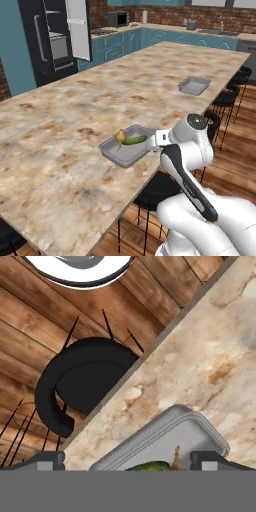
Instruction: Place the cold items (cucumber and onion) from the fridge in one tupperware on the dining counter. Place the warm items (hot dog and kebab skewer) in the stove area in another tupperware.
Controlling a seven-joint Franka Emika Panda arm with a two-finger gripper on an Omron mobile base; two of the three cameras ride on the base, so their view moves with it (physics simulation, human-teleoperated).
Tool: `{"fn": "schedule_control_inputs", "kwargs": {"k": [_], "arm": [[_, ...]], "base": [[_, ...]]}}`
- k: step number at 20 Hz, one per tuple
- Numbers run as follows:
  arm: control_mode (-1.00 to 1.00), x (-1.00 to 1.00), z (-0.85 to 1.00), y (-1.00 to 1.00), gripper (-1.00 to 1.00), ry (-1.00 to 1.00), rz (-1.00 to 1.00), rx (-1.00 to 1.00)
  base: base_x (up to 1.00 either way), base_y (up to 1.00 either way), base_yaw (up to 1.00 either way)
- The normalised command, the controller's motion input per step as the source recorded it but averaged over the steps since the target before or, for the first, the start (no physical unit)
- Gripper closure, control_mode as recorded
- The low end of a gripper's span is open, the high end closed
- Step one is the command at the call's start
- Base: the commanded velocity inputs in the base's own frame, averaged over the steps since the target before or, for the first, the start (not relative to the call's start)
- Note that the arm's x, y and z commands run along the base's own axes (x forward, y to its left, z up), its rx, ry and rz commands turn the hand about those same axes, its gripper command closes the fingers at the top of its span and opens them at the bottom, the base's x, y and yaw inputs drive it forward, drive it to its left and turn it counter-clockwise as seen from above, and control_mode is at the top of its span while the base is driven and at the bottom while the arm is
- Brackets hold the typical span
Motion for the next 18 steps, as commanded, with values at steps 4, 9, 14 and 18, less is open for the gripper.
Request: {"fn": "schedule_control_inputs", "kwargs": {"k": [4,9,14,18], "arm": [[-1.00,-0.47,-0.41,0.03,-1.00,0.00,0.04,-0.19],[1.00,-0.12,-0.21,0.00,-1.00,0.00,0.00,-0.10],[1.00,0.00,0.00,0.00,-1.00,0.00,0.00,0.00],[1.00,0.00,0.00,0.00,-1.00,0.00,0.00,0.00]], "base": [[0.00,0.00,0.00],[-0.06,-0.11,-0.03],[-0.10,-0.95,-0.30],[0.80,-0.97,-0.05]]}}
